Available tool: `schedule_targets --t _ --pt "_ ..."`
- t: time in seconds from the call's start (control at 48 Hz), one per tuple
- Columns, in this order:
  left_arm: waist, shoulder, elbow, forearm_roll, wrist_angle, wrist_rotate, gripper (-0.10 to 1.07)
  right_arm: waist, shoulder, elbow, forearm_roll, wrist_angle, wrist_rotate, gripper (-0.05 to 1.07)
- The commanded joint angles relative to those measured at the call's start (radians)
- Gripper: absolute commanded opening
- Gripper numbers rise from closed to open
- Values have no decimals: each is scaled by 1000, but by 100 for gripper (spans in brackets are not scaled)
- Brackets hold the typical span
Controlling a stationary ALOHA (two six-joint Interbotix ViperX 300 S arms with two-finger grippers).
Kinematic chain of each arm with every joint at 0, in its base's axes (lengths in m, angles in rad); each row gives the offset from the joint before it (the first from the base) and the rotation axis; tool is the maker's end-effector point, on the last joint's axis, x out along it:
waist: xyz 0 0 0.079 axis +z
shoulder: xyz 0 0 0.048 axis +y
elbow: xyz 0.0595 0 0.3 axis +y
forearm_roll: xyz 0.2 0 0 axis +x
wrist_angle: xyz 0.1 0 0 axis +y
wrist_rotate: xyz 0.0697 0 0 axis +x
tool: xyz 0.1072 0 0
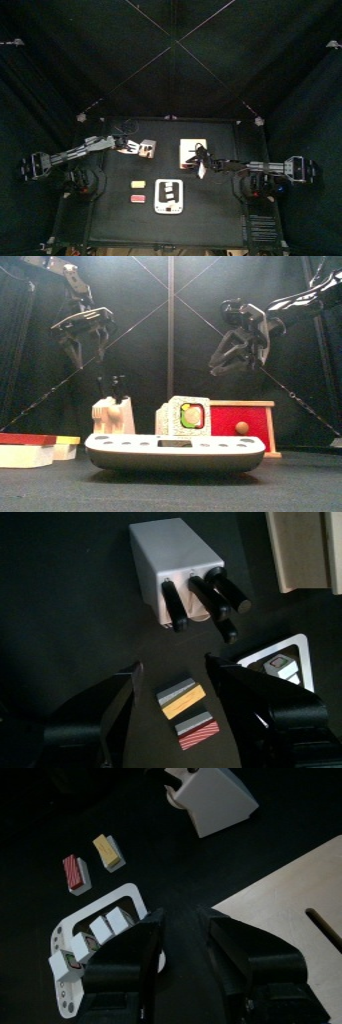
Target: Grab sushi piece off stove
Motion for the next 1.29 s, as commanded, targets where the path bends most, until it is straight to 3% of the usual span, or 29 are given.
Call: schedule_targets --t 0.0,0.271,0.625,0.938,1.104,1.271 --pt "-2 -12 -9 5 -21 3 88 -5 -11 -9 2 -6 -2 72" --pt "-51 -72 31 6 -97 12 88 -5 -11 -14 0 -6 -2 72" --pt "-137 -201 181 6 -362 12 87 3 -11 -20 5 -6 -2 72" --pt "-258 -230 285 28 -589 14 86 5 -11 -14 25 -8 0 72" --pt "-311 -238 318 71 -640 11 78 5 -14 -12 38 -6 0 72" --pt "-333 -239 353 78 -695 6 63 11 -18 -11 63 -6 0 72"
